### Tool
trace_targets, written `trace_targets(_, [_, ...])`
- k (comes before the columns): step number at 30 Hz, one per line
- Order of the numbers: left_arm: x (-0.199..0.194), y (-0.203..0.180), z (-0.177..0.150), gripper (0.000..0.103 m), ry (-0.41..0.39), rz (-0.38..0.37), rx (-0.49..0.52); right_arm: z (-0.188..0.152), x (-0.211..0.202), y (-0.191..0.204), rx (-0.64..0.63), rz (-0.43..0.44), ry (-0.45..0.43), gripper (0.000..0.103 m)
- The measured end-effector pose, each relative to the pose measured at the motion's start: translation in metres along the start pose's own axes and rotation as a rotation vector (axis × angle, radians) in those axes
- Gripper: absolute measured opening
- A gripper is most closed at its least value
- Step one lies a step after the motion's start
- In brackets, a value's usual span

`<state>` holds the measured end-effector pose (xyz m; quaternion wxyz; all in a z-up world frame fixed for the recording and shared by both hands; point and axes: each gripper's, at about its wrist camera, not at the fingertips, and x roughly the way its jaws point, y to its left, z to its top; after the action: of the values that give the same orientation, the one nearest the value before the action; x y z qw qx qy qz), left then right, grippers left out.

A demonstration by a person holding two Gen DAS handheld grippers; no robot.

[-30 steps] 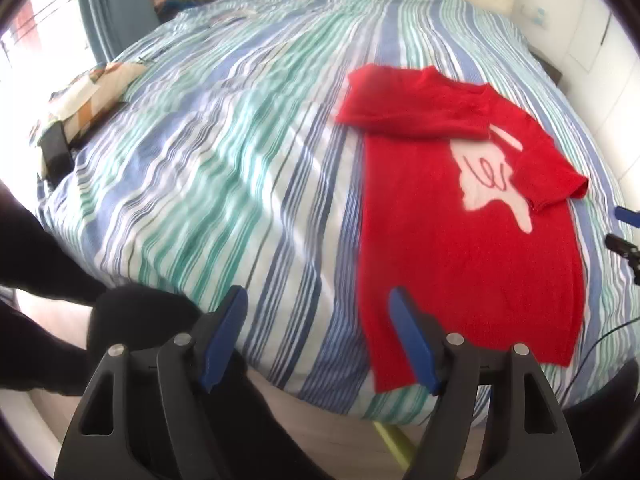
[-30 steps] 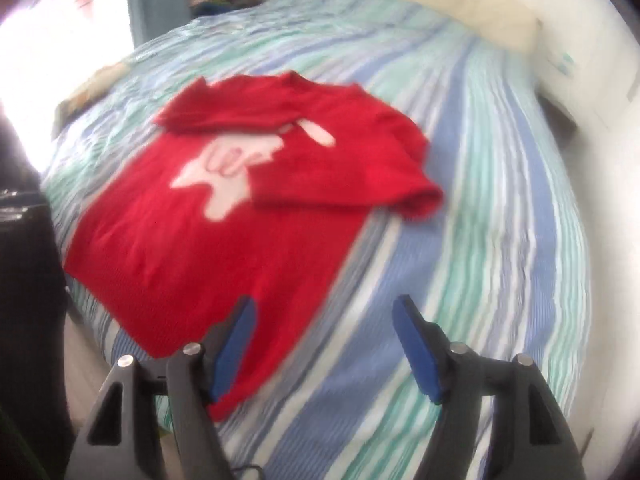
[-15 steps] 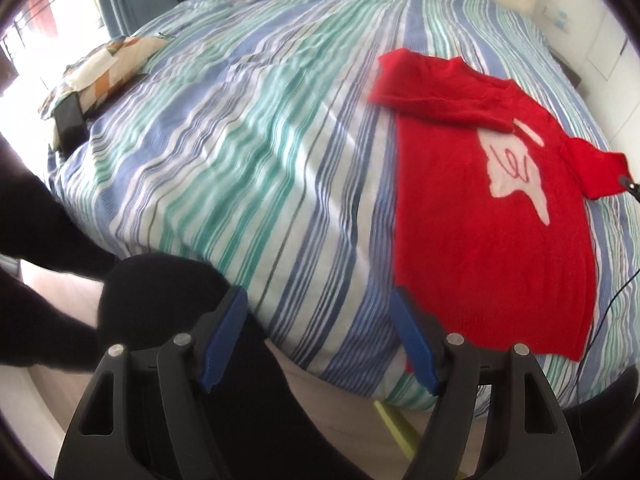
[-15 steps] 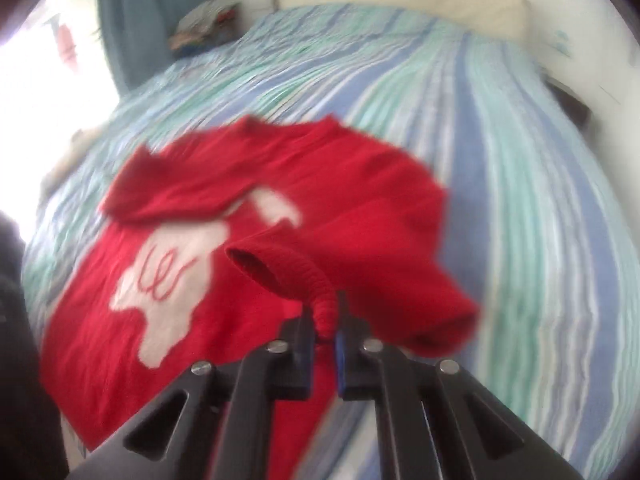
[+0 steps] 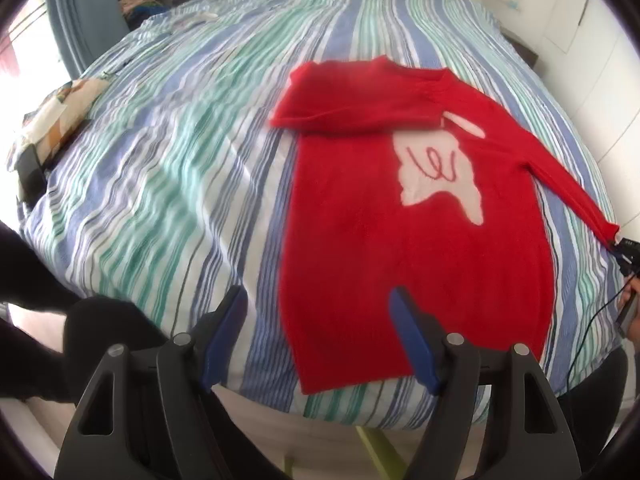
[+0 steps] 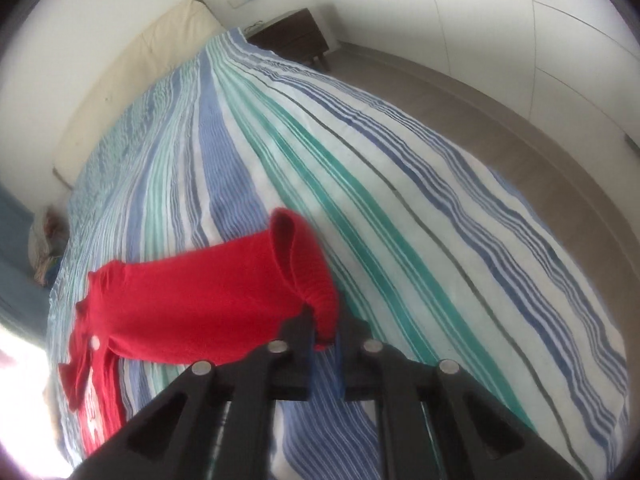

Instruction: Fold small clothes

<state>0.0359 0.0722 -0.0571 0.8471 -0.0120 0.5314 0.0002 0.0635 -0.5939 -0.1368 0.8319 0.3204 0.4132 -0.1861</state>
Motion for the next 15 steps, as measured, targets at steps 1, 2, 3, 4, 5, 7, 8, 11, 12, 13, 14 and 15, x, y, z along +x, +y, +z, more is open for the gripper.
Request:
trace_targets(1, [0.001,0.002,-0.001,0.075,0.004,0.011,0.0,-0.002,0.004,-0.005,0.022,-0.013,0.004,0.006])
trace_targets(2, [0.003,0.005,-0.002,0.075,0.009,0.022,-0.002,-0.006,0.009,-0.009,0.044,-0.02,0.007,0.006])
trace_targets(3, [0.004,0.008,-0.003,0.075,0.012,0.032,-0.006,-0.008,0.013,-0.013,0.065,-0.018,0.009,0.006])
trace_targets(4, [0.006,0.011,-0.004,0.075,0.014,0.043,-0.009,-0.01,0.016,-0.016,0.082,-0.011,0.01,0.006])
trace_targets(5, [0.007,0.014,-0.004,0.075,0.016,0.059,-0.011,-0.01,0.019,-0.018,0.094,-0.003,0.006,0.006])
trace_targets(7, [0.01,0.021,-0.001,0.075,0.016,0.092,-0.011,-0.012,0.019,-0.023,0.12,0.025,-0.003,0.007])
trace_targets(8, [0.01,0.025,0.003,0.075,0.009,0.108,-0.009,-0.014,0.017,-0.028,0.136,0.043,-0.008,0.008])
trace_targets(11, [0.003,0.028,0.029,0.075,-0.055,0.145,0.006,-0.016,0.005,-0.033,0.131,0.031,-0.019,0.011])
trace_targets(12, [-0.001,0.026,0.041,0.075,-0.09,0.15,0.015,-0.017,-0.002,-0.033,0.118,-0.003,-0.029,0.012])
trace_targets(13, [-0.004,0.023,0.054,0.077,-0.13,0.15,0.028,-0.018,-0.01,-0.035,0.108,-0.032,-0.045,0.018])
trace_targets(14, [-0.006,0.017,0.068,0.084,-0.168,0.141,0.047,-0.02,-0.019,-0.037,0.096,-0.071,-0.064,0.022])
trace_targets(15, [-0.004,0.009,0.083,0.088,-0.197,0.121,0.078,-0.023,-0.03,-0.038,0.081,-0.111,-0.086,0.023])
